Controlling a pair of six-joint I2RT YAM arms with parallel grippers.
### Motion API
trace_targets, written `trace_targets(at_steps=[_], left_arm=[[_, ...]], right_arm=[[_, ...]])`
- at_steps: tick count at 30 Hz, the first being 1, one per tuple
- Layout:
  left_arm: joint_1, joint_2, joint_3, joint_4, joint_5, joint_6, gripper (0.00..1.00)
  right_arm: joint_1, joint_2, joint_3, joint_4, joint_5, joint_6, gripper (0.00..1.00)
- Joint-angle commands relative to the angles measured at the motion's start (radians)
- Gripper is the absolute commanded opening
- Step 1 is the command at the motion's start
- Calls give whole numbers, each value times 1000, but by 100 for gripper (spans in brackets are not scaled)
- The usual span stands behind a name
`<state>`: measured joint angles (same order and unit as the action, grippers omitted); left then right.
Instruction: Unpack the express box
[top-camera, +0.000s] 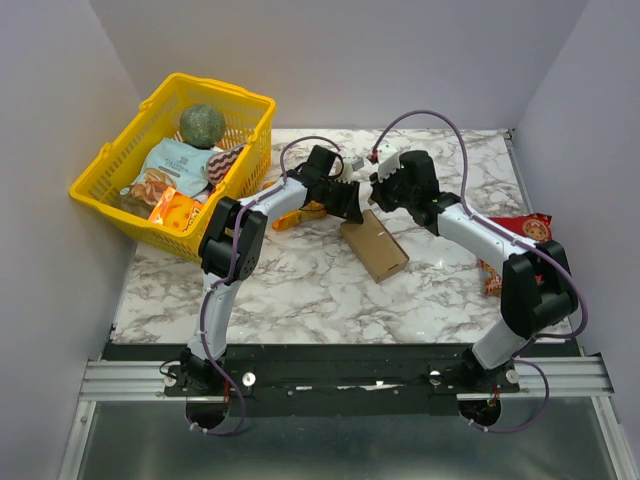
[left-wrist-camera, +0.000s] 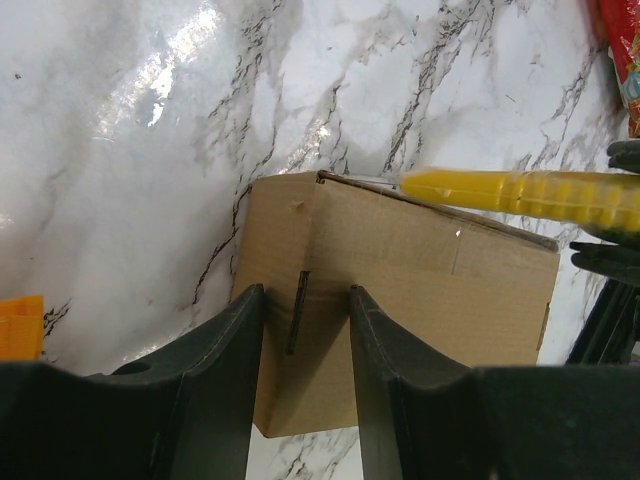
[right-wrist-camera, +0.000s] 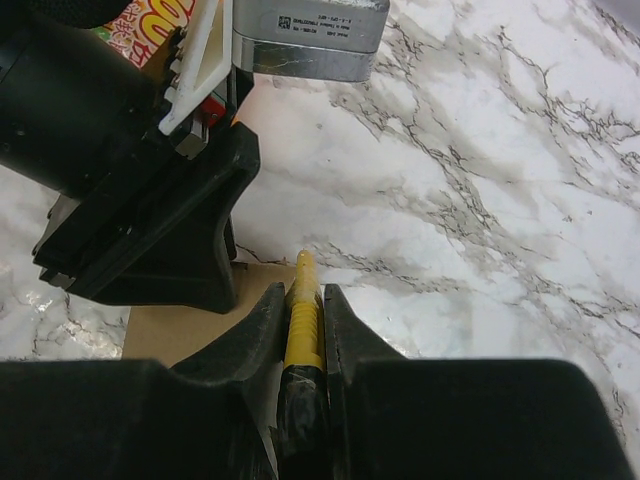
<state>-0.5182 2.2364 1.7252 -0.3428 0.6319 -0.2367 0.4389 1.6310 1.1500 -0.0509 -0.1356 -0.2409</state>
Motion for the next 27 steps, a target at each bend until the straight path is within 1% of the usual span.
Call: trace_targets(at_steps=[1,18,25,27], left_arm=[[-13,17,-47,-78,-41,19,46],[-13,31,-35,-82,-43,17,45],[-11,46,-24,-87,-58,13,45],[-11,49,-18,-88,-60,13,42]], right_arm=[[11,24,16,-7,-30,-20,0],[12,55,20,-21,-13,-40,1],[17,17,-1,-110,19,-29,0],[20,-6,-24,-116,34,-17,0]])
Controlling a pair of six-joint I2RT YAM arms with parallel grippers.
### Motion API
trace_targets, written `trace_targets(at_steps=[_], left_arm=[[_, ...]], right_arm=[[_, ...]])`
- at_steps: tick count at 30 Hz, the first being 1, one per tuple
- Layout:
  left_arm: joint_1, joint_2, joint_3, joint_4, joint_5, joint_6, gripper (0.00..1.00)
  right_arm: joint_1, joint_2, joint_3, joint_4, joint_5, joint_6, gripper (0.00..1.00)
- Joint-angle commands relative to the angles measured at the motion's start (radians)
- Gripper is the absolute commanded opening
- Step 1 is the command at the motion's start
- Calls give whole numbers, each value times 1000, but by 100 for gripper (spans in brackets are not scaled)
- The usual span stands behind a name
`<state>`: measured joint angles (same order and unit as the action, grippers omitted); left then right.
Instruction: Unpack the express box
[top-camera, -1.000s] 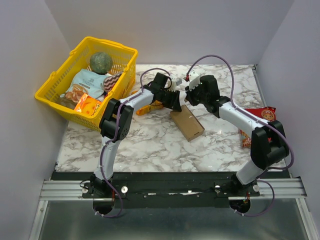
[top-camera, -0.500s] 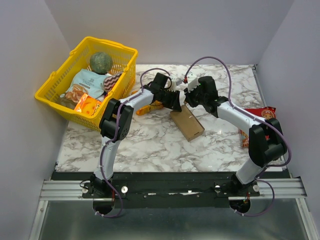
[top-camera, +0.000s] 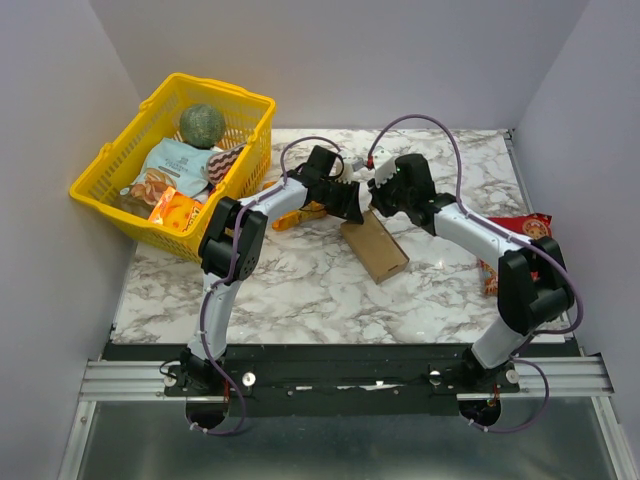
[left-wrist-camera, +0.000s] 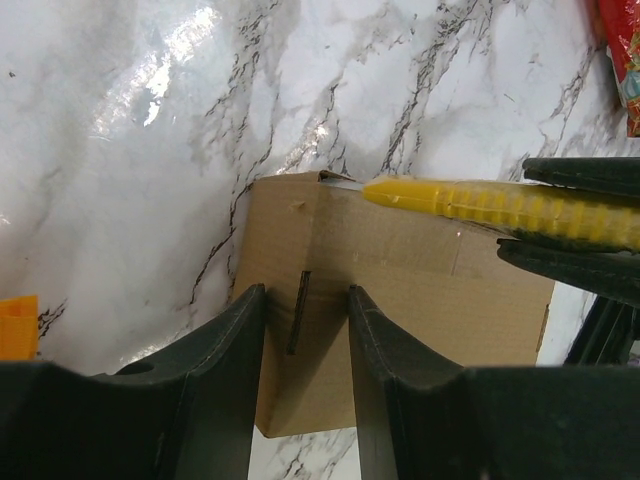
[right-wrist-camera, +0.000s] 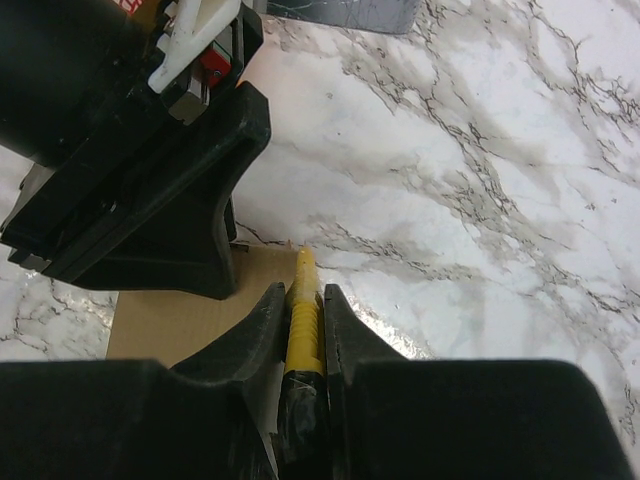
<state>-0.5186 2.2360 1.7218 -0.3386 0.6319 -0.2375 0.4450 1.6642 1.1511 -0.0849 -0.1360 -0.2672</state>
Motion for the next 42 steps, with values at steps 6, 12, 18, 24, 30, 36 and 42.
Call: trace_targets(at_steps=[6,12,18,24,30,36,42], left_arm=[[-11,59,1,-97,-70,10,34],[-11,65,12,-89,-40,12,31],[-11,39,-7,-86,-76,6,24],[-11,45,-4,-89,-86,-3,13],[-11,54,2,-92,-89,-3,2],[-11,53,1,-91,-89,-8,0],[-11,30,-16,-83,-89,-8,0]], right_arm=[[21,-84,-44,-128,76,58,0],[50,-81,-50,-141,90,82,1],[61,-63,-5,-170,114,79,0],[61,-80,-4,-228,125,78,0],[61,-107,-17,-263,119,80,0],[61,-119,-21,-294,130,83,1],[66,-100,-11,-291,130,82,0]])
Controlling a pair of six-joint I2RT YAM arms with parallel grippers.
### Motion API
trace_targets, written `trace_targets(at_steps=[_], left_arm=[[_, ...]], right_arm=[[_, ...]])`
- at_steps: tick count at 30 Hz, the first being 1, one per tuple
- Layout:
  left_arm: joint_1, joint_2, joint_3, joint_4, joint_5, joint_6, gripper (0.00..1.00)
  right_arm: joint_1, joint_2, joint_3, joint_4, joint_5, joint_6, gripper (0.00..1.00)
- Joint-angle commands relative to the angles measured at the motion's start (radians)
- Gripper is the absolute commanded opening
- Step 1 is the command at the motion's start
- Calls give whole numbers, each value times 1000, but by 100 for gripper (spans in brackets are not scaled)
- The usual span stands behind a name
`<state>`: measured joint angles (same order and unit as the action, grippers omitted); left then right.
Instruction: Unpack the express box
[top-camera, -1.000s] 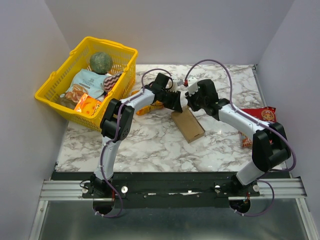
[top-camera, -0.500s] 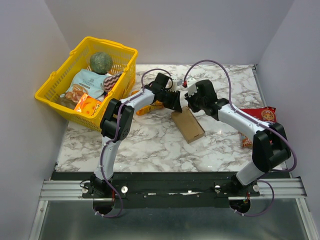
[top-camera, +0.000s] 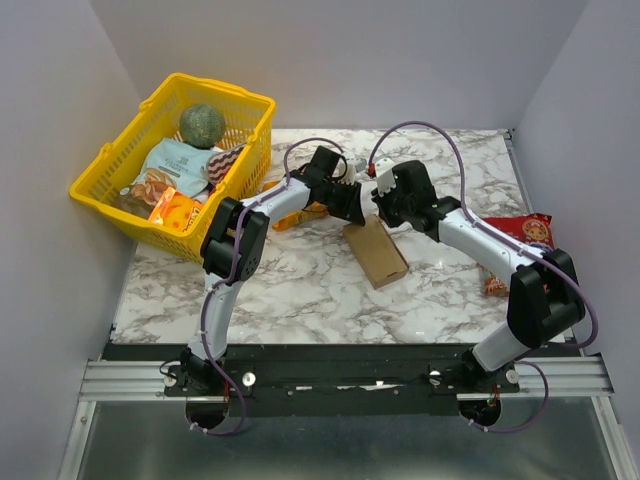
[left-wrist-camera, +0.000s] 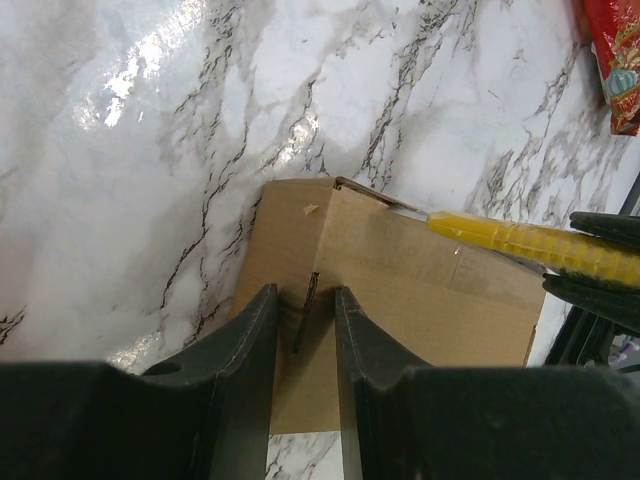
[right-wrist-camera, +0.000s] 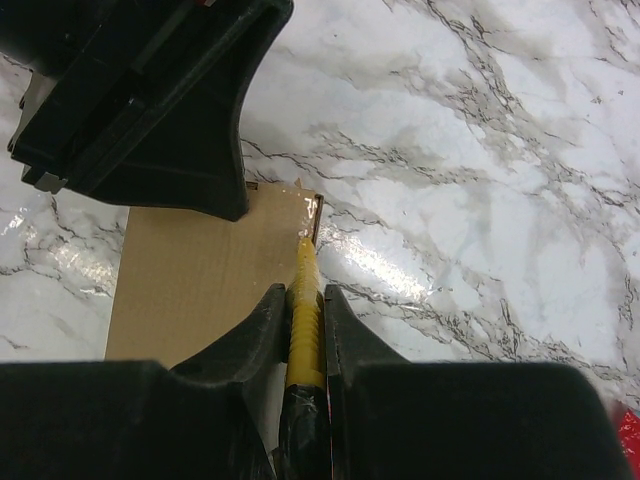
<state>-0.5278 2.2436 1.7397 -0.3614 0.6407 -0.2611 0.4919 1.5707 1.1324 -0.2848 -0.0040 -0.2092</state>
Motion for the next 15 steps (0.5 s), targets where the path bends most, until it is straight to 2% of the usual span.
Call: trace_targets(at_steps=[1,15], left_arm=[[0,13,-38,-62,-104,17,0],[2,-38,-57,-103,-226,-27,0]], right_arm=[[20,-5,15,-94,-2,22,0],[30,-51,-2,-140,27,27,0]])
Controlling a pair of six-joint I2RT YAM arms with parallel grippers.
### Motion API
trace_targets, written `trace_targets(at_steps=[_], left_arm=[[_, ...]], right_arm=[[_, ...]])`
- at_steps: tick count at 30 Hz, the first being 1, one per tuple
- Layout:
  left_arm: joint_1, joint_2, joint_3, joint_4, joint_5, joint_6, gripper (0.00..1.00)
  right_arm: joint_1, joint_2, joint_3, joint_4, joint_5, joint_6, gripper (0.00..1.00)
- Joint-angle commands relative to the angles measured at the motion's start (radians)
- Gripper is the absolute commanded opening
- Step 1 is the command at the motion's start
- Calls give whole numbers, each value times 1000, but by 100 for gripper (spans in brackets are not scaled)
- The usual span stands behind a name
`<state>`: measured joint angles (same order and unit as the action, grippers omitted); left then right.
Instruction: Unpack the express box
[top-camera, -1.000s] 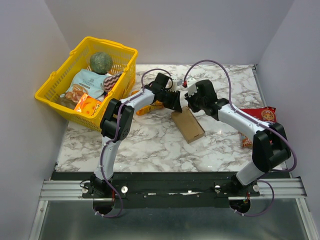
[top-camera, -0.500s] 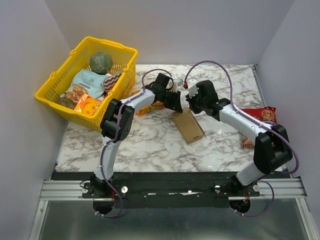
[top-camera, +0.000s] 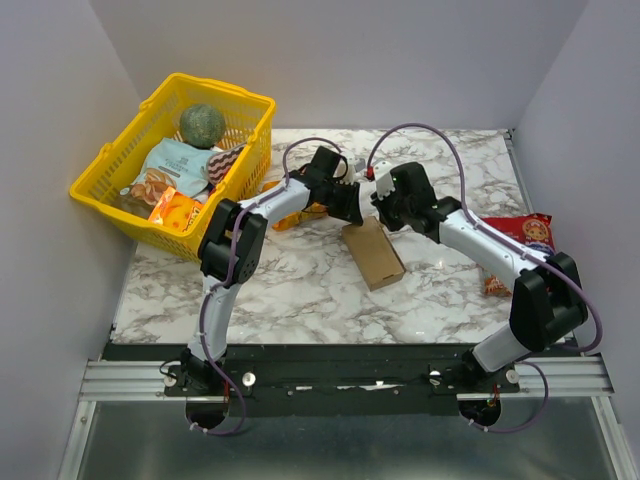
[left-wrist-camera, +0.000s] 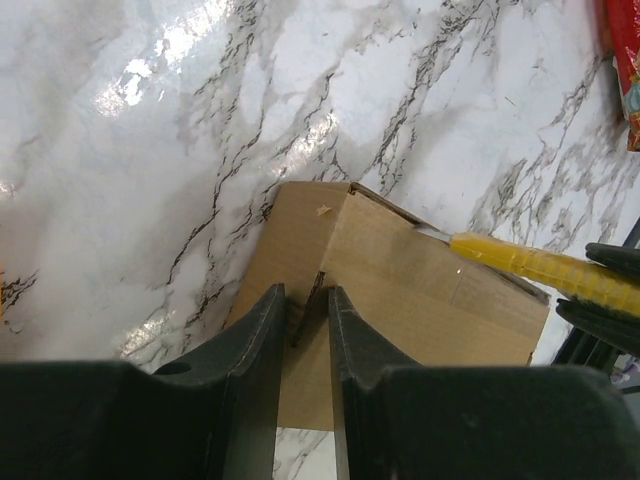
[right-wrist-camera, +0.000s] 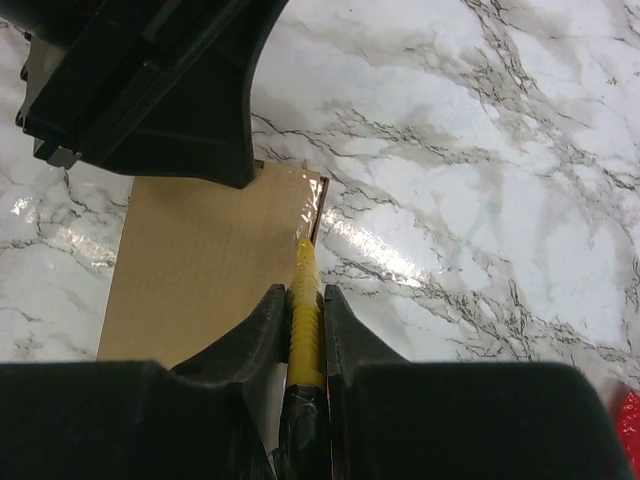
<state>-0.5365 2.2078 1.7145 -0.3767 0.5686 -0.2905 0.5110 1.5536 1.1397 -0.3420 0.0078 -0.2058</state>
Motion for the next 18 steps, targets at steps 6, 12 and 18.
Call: trace_targets(at_steps=[6,12,18], left_arm=[[13,-72,-44,-58,-106,22,2],[49,-278,-234,128,-42,2,16],[50,-395,-412,409,169,-35,0]], right_arm=[[18,5,11,-55,-3,16,0],[26,54,101,-48,-32,16,0],[34,108,161,-48,-81,0,1]])
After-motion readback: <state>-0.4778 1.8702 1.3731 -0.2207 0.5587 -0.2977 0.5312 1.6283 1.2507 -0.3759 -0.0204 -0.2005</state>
